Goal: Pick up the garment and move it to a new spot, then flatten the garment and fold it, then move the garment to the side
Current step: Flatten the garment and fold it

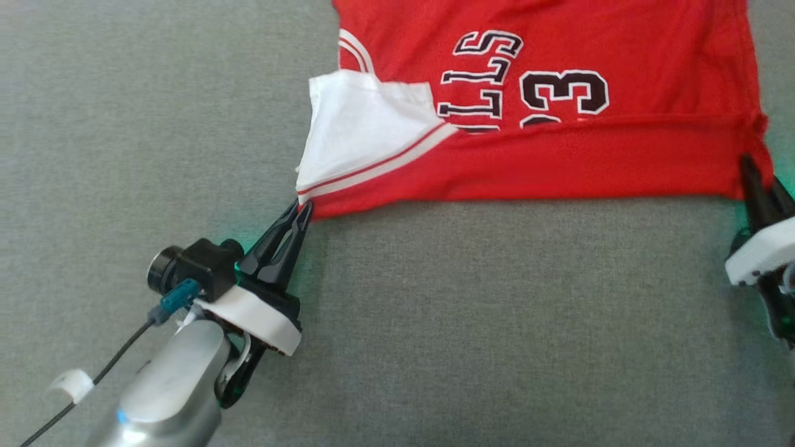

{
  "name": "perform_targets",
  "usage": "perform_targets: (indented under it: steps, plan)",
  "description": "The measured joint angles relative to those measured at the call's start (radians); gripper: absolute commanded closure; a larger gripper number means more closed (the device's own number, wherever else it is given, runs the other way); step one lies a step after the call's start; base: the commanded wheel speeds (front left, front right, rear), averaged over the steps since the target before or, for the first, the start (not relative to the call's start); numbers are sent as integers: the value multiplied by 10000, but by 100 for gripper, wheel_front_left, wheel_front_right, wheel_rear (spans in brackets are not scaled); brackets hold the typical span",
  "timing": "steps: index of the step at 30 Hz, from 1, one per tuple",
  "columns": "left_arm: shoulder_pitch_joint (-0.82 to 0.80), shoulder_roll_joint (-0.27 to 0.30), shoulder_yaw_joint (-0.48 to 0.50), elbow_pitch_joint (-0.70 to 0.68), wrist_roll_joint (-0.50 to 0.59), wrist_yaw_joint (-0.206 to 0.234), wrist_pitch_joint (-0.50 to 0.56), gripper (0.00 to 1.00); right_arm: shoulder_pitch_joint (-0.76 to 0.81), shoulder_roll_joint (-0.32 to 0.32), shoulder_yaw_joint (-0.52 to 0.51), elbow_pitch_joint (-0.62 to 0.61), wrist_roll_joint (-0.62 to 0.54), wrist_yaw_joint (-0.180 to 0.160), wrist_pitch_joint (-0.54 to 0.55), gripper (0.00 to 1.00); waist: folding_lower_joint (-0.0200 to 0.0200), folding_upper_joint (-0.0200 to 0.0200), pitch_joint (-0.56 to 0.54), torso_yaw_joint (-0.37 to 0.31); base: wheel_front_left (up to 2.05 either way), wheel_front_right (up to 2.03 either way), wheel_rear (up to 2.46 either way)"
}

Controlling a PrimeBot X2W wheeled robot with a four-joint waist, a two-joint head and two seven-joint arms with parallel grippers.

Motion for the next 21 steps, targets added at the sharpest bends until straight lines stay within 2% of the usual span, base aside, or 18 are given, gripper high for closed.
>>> perform_targets:
  steps: [4, 6, 10, 16, 21]
  plan:
    - [262, 217, 0, -414, 4, 27, -38, 100, 576, -479, 88, -391, 50, 0, -33, 100, 0, 0, -267, 131, 0, 0, 0]
    - [849, 447, -21, -878, 0, 136, 81, 100, 1276, -1007, 123, -826, 23, 0, 8, 100, -1, 0, -499, 163, 0, 0, 0]
    - [1726, 794, -79, -1710, -176, 466, 414, 100, 2336, -1388, -104, -1712, 75, 0, 545, 100, -1, 0, -773, 147, 0, 0, 0]
    - [2831, 1016, -341, -2729, -355, 986, 957, 100, 4083, -1482, -970, -3081, 130, 0, 1156, 100, -2, 0, -893, 41, 0, 0, 0]
    - [3247, 1072, -418, -2823, -366, 1166, 1035, 100, 4842, -1012, -1427, -3712, 54, 0, 1386, 100, -2, 0, -919, -58, 0, 0, 0]
